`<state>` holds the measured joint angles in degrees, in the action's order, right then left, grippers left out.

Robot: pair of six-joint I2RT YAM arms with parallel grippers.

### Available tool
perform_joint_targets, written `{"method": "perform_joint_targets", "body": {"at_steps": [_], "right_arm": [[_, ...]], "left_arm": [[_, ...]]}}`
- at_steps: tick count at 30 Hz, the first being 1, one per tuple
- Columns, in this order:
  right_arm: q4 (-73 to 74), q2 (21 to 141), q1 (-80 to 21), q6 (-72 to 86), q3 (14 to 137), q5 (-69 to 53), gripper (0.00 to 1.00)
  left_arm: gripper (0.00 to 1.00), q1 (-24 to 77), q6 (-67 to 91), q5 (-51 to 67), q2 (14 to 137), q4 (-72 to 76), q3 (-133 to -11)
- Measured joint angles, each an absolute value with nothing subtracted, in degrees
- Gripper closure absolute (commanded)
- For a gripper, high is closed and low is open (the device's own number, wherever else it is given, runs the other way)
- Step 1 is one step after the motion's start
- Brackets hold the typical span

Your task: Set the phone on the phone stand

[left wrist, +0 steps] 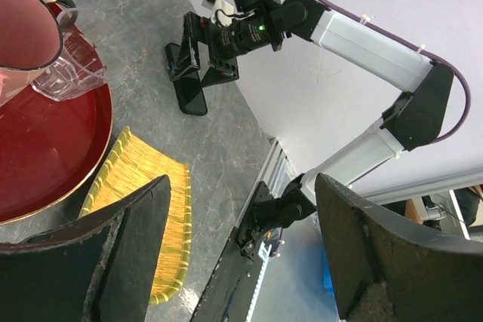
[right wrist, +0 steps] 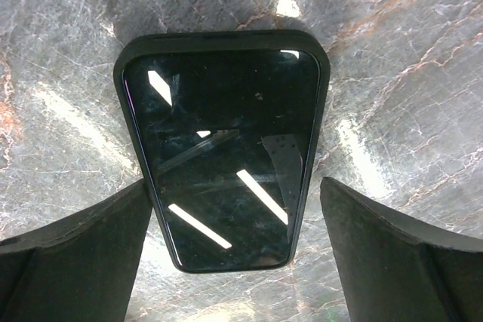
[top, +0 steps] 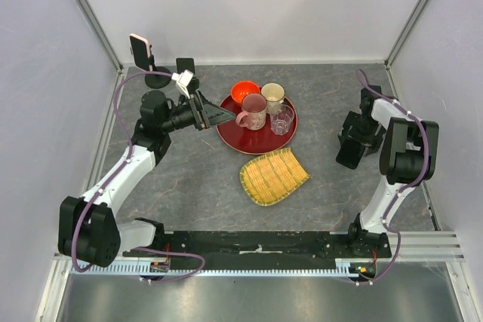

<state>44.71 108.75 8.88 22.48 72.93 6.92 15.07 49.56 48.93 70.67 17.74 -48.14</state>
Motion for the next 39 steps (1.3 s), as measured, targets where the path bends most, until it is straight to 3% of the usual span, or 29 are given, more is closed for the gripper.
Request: {"method": "perform_joint_targets", "body": {"at_steps": [10, 14, 17, 18, 20, 21, 22, 32, 39], "right_arm": [[45.50, 110.72, 9.96, 20.51, 74.65, 2.96, 0.02], [46.04, 111.24, 9.96, 20.08, 75.26, 2.57, 0.14], [45.10, 110.74, 9.74, 20.01, 74.43, 3.01, 0.38], [44.60, 110.39, 9.69, 19.81, 73.89, 3.14, 0.55], [43.03, 109.16, 9.69, 19.68, 72.36, 3.22, 0.69], [42.39, 108.81, 9.58, 19.49, 71.90, 3.07, 0.88], [41.93, 108.55, 9.37, 19.38, 71.61, 3.09, 0.99], [38.76, 107.74, 2.76, 14.13, 72.47, 7.90, 1.00], [22.41, 93.97, -15.97, -0.99, 68.29, 10.66, 1.00]], "left_arm": [[0.17, 15.07, 50.57, 49.91, 70.83, 19.00, -48.07], [0.17, 15.07, 50.74, 49.95, 70.85, 19.49, -48.03], [0.17, 15.07, 51.03, 50.06, 70.87, 19.92, -48.01], [0.17, 15.07, 51.13, 50.09, 70.87, 20.01, -48.01], [0.17, 15.07, 51.16, 50.11, 70.87, 20.03, -47.99], [0.17, 15.07, 51.16, 50.11, 70.87, 20.03, -47.99], [0.17, 15.07, 51.16, 50.09, 70.87, 20.03, -47.99], [0.17, 15.07, 51.16, 50.09, 71.61, 19.99, -47.88], [0.17, 15.07, 51.16, 50.09, 72.20, 20.05, -47.81]]}}
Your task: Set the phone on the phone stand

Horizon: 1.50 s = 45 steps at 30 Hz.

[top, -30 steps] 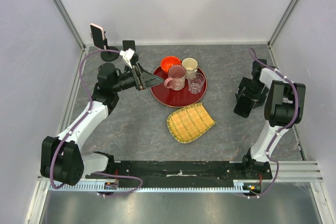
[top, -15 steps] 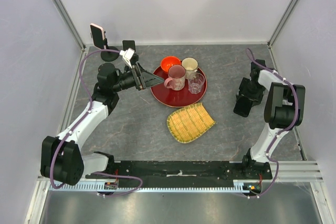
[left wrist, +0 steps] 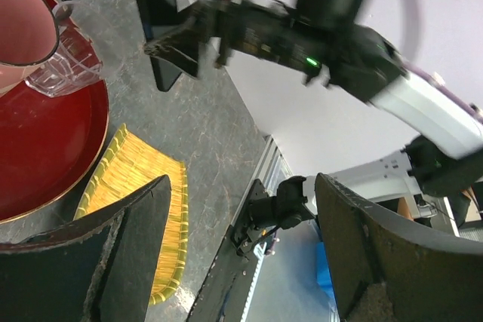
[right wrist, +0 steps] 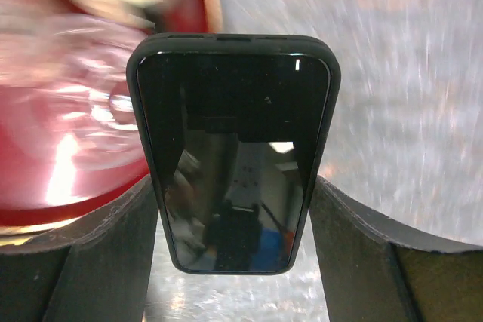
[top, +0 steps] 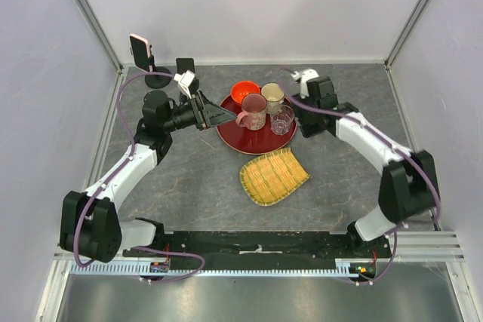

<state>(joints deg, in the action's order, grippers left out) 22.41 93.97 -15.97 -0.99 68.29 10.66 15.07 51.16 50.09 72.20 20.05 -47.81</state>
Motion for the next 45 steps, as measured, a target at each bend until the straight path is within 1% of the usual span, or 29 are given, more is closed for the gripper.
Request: {"method": "perform_joint_targets", "body": {"at_steps": [4, 8, 12, 15, 18, 20, 21, 24, 29, 32, 33, 34, 35, 36, 37, 39, 40, 41, 42, 43, 45], "right_arm": [[16.56, 83.85, -26.04, -10.24, 66.89, 8.36, 1.00], [15.31, 78.24, -33.50, -19.51, 67.00, 8.51, 1.00], [19.64, 77.91, -41.85, -26.94, 68.84, 9.61, 1.00], [24.60, 78.98, -48.75, -31.31, 71.57, 10.90, 1.00], [28.38, 79.99, -54.81, -34.39, 74.94, 11.73, 1.00], [30.06, 80.34, -57.21, -35.79, 77.06, 11.64, 1.00], [30.74, 80.42, -57.95, -36.34, 78.02, 11.60, 1.00], [32.32, 80.44, -58.74, -37.54, 80.05, 11.55, 1.00], [34.61, 80.44, -60.40, -38.94, 81.82, 12.19, 1.00], [35.94, 80.95, -62.57, -39.55, 82.78, 12.91, 1.00], [36.12, 81.21, -63.16, -39.79, 83.09, 13.21, 1.00], [36.29, 81.54, -63.90, -39.97, 83.44, 13.61, 1.00], [36.36, 81.87, -64.47, -40.18, 83.66, 13.93, 1.00], [36.42, 82.13, -65.04, -40.36, 83.83, 14.17, 1.00], [36.42, 82.35, -65.56, -40.40, 83.90, 14.48, 1.00], [36.53, 82.76, -66.11, -40.47, 83.94, 15.42, 0.70], [36.69, 83.00, -66.13, -40.42, 83.92, 15.92, 0.56], [36.58, 83.26, -66.15, -40.38, 83.92, 16.60, 0.35], [36.40, 83.53, -66.24, -40.03, 83.92, 17.23, 0.26], [36.05, 83.66, -66.37, -39.55, 83.79, 17.80, 0.03], [35.00, 83.64, -66.41, -38.04, 83.09, 18.20, 0.02]], "left_arm": [[0.17, 14.83, 50.76, 50.09, 72.75, 18.02, -48.25], [0.17, 13.50, 49.93, 49.71, 72.73, 12.23, -51.75], [0.17, 11.35, 50.22, 49.58, 70.87, 11.79, -52.12], [0.20, 10.85, 49.78, 50.02, 68.84, 11.31, -52.18], [0.21, 10.92, 46.28, 51.40, 68.58, 5.87, -54.50], [0.20, 10.98, 43.29, 52.21, 68.34, 2.42, -55.42], [0.18, 10.98, 41.54, 52.64, 67.92, 0.99, -55.44], [0.14, 10.98, 37.26, 53.12, 64.90, -2.31, -54.33], [0.15, 12.01, 32.99, 55.70, 58.85, -3.31, -51.55], [0.21, 14.37, 31.90, 56.95, 59.29, -3.18, -51.46], [0.28, 15.22, 31.68, 57.17, 59.77, -3.16, -51.46], [0.31, 15.97, 31.55, 57.30, 60.34, -3.11, -51.46], [0.37, 16.56, 31.42, 57.36, 60.90, -3.22, -51.46], [0.58, 16.95, 31.20, 57.39, 61.56, -3.36, -51.46], [0.73, 17.17, 31.05, 57.41, 62.19, -3.49, -51.46], [0.97, 17.26, 30.83, 57.74, 63.31, -4.34, -51.53], [0.98, 17.23, 30.04, 57.52, 63.53, -4.67, -51.55], [0.98, 17.26, 29.54, 56.80, 63.57, -5.13, -51.64], [0.98, 17.28, 29.39, 56.38, 63.53, -5.52, -51.70], [0.98, 17.28, 29.19, 55.94, 63.31, -5.76, -51.70], [0.98, 17.45, 29.04, 54.50, 62.39, -5.76, -51.53]]}}
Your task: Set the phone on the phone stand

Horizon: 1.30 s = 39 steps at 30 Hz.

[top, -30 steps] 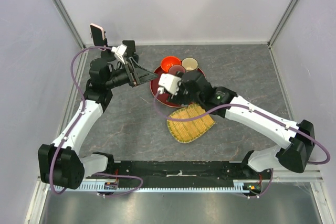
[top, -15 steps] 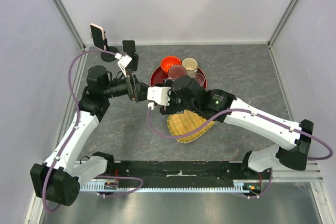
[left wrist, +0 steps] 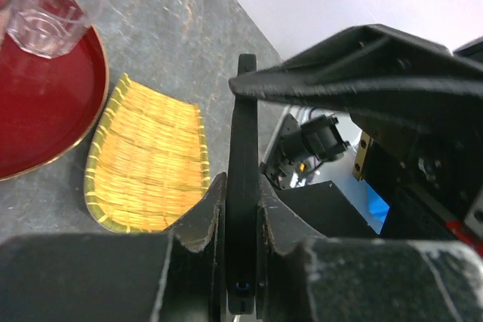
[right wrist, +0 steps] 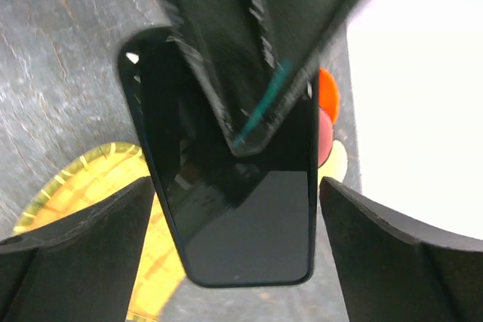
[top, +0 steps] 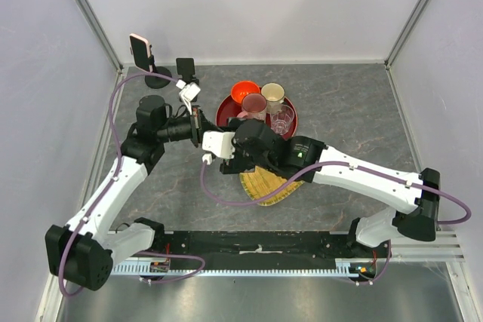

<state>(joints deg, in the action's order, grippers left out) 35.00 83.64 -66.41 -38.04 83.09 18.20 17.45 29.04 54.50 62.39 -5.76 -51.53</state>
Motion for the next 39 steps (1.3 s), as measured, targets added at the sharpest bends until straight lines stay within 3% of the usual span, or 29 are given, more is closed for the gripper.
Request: {"method": "perform_joint_targets", "body": {"at_steps": [10, 18, 24, 28, 30, 35, 39], "right_arm": [[23.05, 69.80, -58.52, -15.42, 65.69, 9.87, 0.02], [12.71, 61.78, -46.41, 9.56, 56.84, -10.35, 0.02], [0.75, 61.78, -42.26, 21.19, 55.51, -25.82, 0.19], [-12.10, 62.65, -35.44, 31.64, 53.76, -36.53, 0.38], [-15.90, 63.77, -32.93, 34.63, 53.58, -39.46, 0.40], [-22.81, 66.63, -31.81, 40.53, 53.23, -45.67, 0.35], [-27.79, 66.70, -31.88, 43.59, 52.25, -47.55, 0.41]], "left_arm": [[0.98, 18.13, 31.11, 40.56, 46.30, 0.75, -40.69], [0.98, 17.08, 43.62, 27.29, 31.83, 20.51, -25.54], [0.98, 17.08, 50.52, 27.05, 32.08, 29.47, -23.22], [0.98, 17.10, 53.19, 28.08, 31.55, 34.24, -22.20], [0.98, 17.10, 54.24, 29.23, 31.62, 36.34, -22.00], [0.98, 17.10, 56.86, 31.09, 31.99, 41.52, -20.84], [0.98, 17.10, 59.24, 31.64, 32.88, 45.91, -19.40]]}}
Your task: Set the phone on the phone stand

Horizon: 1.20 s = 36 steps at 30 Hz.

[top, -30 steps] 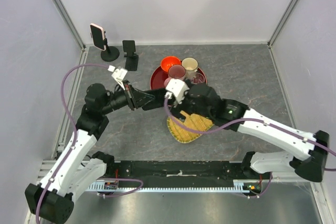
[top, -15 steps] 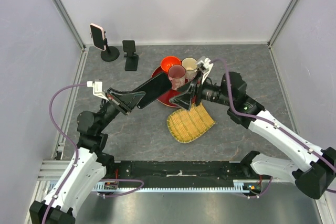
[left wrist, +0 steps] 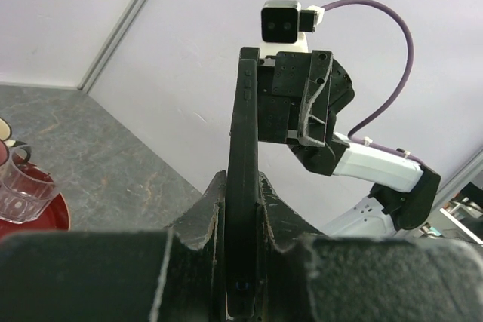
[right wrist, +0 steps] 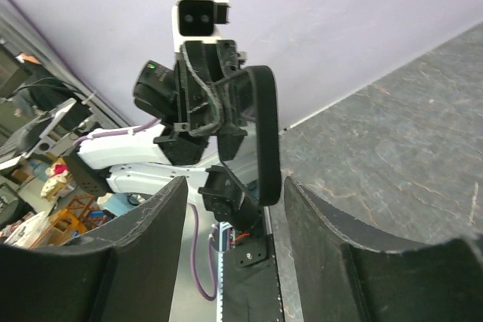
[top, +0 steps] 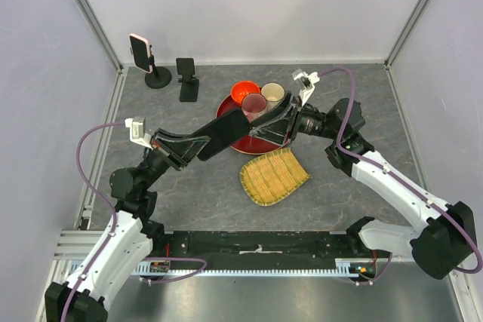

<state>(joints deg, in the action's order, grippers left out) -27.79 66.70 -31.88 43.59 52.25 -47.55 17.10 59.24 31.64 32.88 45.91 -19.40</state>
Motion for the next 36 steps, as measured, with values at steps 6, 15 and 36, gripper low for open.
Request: {"method": "perform_joint_targets", "body": {"at_steps": [6, 15, 36], "right_arm": [[-37.32, 69.01, -33.47, 48.58, 50.43, -47.46, 0.45], [-42.68, 71.46, -38.98, 50.54, 50.13, -42.59, 0.70], [-13.17, 66.61, -40.99, 21.12, 58.19, -34.17, 1.00]], "left_arm": [[0.98, 17.10, 62.41, 31.55, 34.44, 51.42, -17.61], [0.98, 17.10, 65.21, 31.51, 35.22, 55.42, -17.54], [0.40, 17.12, 41.60, 25.89, 29.02, -19.79, -50.48]]}}
